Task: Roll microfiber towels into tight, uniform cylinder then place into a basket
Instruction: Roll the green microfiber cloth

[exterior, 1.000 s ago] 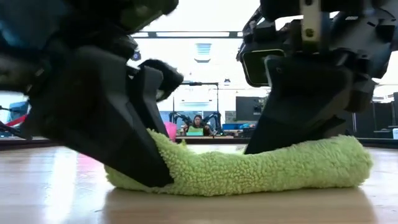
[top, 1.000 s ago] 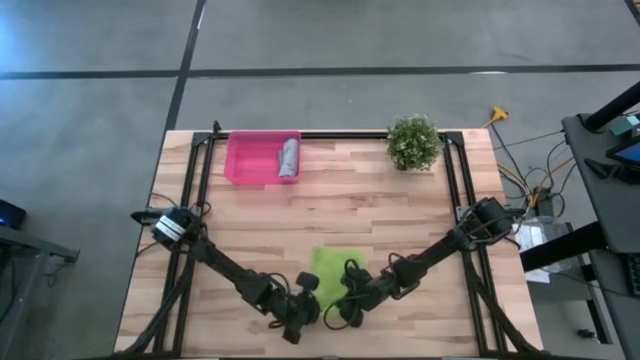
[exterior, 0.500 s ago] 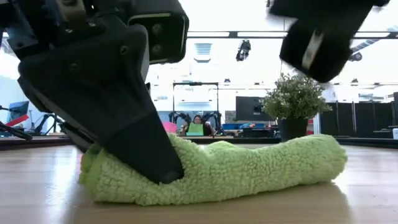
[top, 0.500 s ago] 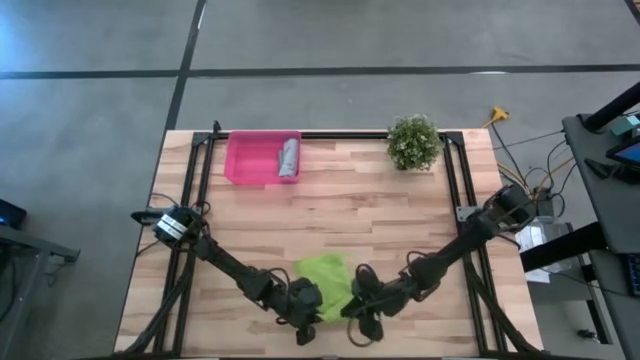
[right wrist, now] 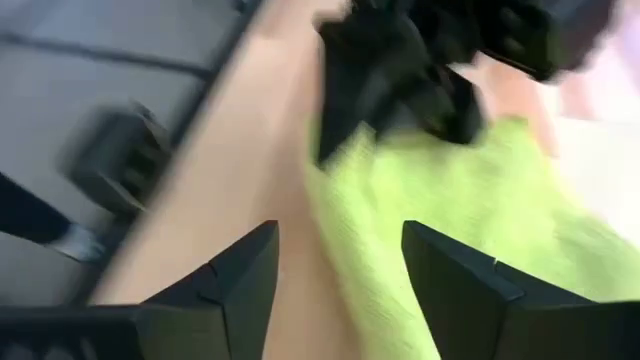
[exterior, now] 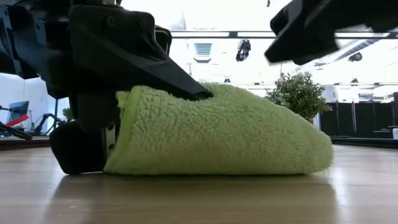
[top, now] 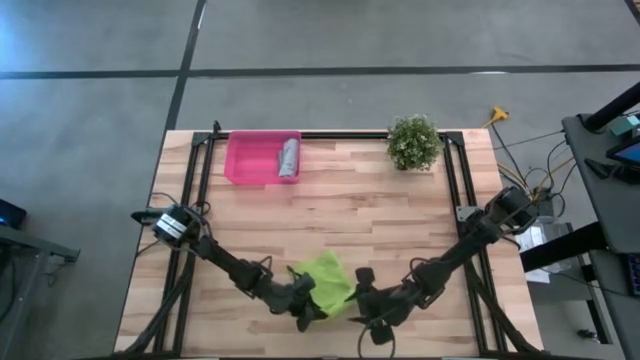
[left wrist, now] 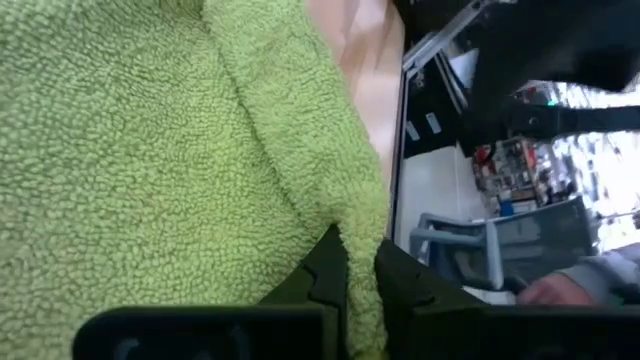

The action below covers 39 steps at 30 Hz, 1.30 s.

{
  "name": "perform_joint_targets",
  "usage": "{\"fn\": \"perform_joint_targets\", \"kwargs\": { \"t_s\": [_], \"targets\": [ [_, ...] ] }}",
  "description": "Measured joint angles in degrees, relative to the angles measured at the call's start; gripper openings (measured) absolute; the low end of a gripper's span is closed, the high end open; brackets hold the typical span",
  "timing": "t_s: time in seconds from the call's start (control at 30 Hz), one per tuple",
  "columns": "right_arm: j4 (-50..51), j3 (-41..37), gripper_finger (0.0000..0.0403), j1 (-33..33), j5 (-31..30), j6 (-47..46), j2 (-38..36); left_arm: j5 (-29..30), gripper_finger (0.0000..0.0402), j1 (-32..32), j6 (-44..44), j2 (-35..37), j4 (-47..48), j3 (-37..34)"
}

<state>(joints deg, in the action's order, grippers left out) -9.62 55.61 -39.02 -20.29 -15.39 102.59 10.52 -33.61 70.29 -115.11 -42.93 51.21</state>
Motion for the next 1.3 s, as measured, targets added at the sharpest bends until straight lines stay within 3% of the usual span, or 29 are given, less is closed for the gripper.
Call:
{"fn": "perform_joint_targets", "kwargs": {
  "t_s": [0.2,0.33,0.47,0.73,1.0,1.13,1.3],
  "targets": [
    [3.37,-1.4,0.0206,1.8,-0.17,2.12,0.0,-0.55,0.0002,0.0,1.83,0.19,-0.01,-0.87],
    [0.29,-3.05,0.0181,3.4,3.98,1.83,0.0,-0.66,0.0002,0.0,2.06,0.19,1.16,-0.45],
    [-6.16,-5.46,0.0169,4.24,4.35,2.35,0.0,-0.65,0.0002,-0.02,2.3,0.17,1.46,-0.49],
    [-11.53,-6.76,0.019,4.65,12.44,5.02,4.0,-0.61,0.0002,-0.04,2.71,0.13,1.8,-0.55],
    [-12.2,-3.82,0.0196,5.94,10.16,5.54,7.22,-0.72,0.0002,-0.11,2.94,0.04,1.48,-0.44],
    [-11.7,-3.39,0.0176,6.42,10.43,3.59,8.11,-0.81,0.0002,-0.13,3.01,0.04,1.68,-0.6],
    [-11.71,-3.34,0.0117,6.68,11.76,1.21,7.78,-1.05,0.0002,-0.11,3.55,0.04,2.08,-0.66]
  ]
}}
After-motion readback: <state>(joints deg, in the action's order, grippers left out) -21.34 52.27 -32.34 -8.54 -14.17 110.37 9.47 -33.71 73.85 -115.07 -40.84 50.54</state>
